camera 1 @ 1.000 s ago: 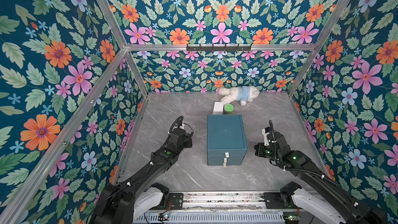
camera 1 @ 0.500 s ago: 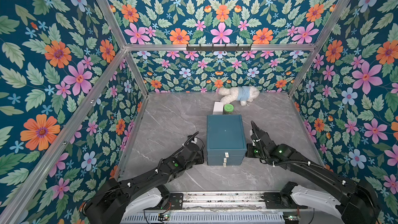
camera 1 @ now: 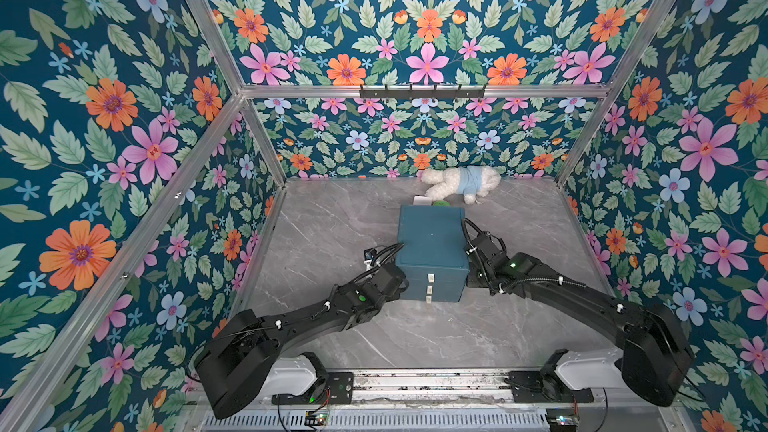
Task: Take the postcards out of the drawer
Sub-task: Move the storage box to the center of the board.
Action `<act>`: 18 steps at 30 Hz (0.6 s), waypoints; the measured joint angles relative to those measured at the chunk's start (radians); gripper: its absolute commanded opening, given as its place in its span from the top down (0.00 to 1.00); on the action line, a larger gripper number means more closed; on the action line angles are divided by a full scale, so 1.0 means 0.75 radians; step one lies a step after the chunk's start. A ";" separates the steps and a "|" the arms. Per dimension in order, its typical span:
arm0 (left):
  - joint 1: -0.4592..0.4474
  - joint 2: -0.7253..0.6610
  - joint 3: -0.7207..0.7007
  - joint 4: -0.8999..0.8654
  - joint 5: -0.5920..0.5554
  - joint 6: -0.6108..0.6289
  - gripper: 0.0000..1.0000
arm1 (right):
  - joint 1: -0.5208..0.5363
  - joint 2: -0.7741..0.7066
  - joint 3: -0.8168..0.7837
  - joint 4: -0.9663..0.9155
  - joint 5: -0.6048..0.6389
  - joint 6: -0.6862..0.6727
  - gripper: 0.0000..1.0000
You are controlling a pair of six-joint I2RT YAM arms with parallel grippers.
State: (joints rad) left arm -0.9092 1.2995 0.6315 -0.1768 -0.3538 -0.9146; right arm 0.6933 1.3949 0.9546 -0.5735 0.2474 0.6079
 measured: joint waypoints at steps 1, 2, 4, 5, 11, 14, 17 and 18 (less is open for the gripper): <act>0.001 0.011 0.012 -0.015 -0.025 0.004 1.00 | -0.009 0.035 0.032 -0.005 0.019 -0.024 1.00; 0.002 0.020 0.022 -0.022 -0.048 0.010 1.00 | -0.025 0.078 0.073 -0.007 0.043 -0.058 1.00; 0.012 0.038 0.039 -0.026 -0.069 0.033 1.00 | -0.061 0.138 0.134 -0.005 0.050 -0.115 1.00; 0.019 0.046 0.047 -0.026 -0.070 0.043 1.00 | -0.084 0.166 0.159 0.009 0.045 -0.138 1.00; 0.079 0.050 0.057 0.007 -0.018 0.113 1.00 | -0.199 0.295 0.269 0.163 -0.080 -0.280 1.00; 0.133 0.021 0.056 0.025 0.004 0.149 1.00 | -0.221 0.400 0.393 0.222 -0.129 -0.341 1.00; 0.200 -0.023 0.045 0.033 0.041 0.191 1.00 | -0.225 0.520 0.529 0.270 -0.183 -0.388 1.00; 0.229 -0.044 0.038 0.034 0.060 0.213 1.00 | -0.230 0.563 0.587 0.270 -0.210 -0.403 1.00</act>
State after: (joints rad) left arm -0.7372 1.2663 0.6601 -0.1513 -0.3088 -0.7551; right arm 0.5209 1.8168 1.3952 -0.3710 0.0898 0.3058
